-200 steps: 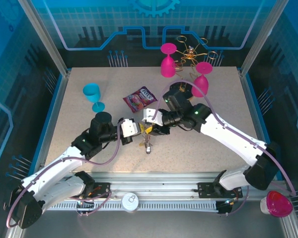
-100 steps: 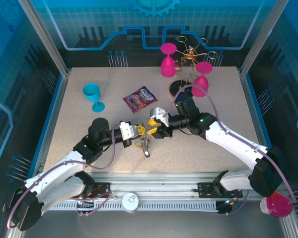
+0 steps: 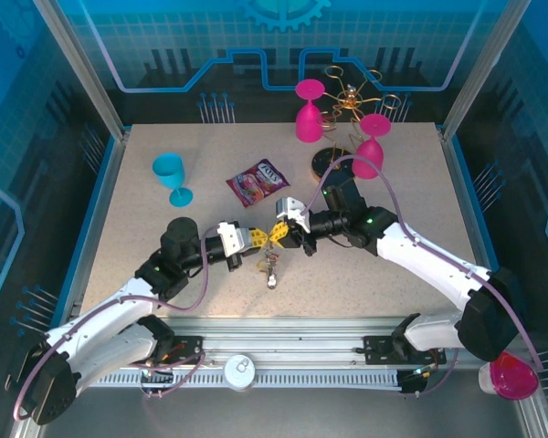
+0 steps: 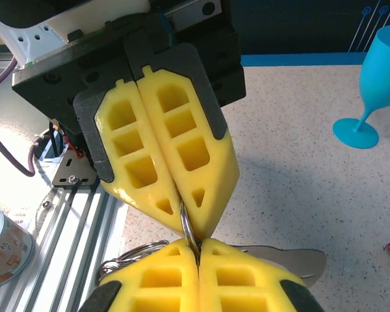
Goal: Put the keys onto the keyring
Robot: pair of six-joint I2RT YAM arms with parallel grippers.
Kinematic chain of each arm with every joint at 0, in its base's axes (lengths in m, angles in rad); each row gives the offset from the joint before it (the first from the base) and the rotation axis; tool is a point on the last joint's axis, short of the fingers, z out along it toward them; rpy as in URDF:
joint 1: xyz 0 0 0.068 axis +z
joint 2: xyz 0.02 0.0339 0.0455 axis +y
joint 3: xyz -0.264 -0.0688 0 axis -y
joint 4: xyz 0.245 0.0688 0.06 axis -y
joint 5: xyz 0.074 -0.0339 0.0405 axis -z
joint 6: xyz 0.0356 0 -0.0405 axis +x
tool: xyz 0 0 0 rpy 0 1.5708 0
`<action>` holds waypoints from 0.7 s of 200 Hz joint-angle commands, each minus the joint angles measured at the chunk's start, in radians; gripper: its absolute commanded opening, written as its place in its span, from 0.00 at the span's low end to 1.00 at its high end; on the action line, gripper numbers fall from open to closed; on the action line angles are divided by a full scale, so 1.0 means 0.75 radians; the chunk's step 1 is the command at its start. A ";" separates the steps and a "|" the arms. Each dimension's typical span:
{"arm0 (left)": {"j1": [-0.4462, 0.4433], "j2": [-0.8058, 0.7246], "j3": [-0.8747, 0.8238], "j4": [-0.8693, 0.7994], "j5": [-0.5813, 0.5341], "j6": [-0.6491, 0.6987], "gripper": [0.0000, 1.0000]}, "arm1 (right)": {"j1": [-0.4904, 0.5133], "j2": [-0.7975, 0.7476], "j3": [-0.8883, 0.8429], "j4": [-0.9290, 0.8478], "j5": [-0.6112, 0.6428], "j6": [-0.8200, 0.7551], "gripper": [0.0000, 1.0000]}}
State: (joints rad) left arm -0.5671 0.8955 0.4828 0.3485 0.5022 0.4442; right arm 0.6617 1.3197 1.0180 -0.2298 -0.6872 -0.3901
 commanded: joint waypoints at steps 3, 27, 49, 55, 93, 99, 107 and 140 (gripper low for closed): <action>-0.008 -0.014 0.038 -0.069 -0.023 0.050 0.14 | 0.022 -0.003 0.100 -0.150 0.052 -0.099 0.00; -0.008 0.010 0.129 -0.289 -0.089 0.150 0.16 | 0.100 0.068 0.260 -0.472 0.230 -0.274 0.00; -0.007 0.044 0.195 -0.436 -0.128 0.220 0.17 | 0.154 0.140 0.392 -0.661 0.346 -0.354 0.00; -0.007 0.051 0.207 -0.463 -0.133 0.232 0.17 | 0.164 0.156 0.424 -0.694 0.367 -0.365 0.00; -0.009 0.065 0.237 -0.498 -0.132 0.247 0.08 | 0.240 0.254 0.598 -0.854 0.483 -0.423 0.00; -0.010 0.064 0.240 -0.501 -0.130 0.248 0.04 | 0.240 0.255 0.607 -0.858 0.470 -0.425 0.00; -0.010 0.061 0.238 -0.490 -0.130 0.245 0.00 | 0.239 0.248 0.604 -0.845 0.442 -0.411 0.00; -0.010 0.020 0.175 -0.367 -0.122 0.205 0.00 | 0.132 0.112 0.398 -0.578 0.301 -0.239 0.24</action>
State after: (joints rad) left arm -0.5716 0.9352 0.6220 0.0013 0.4301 0.6083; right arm 0.8017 1.4906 1.4082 -0.7746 -0.3325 -0.6514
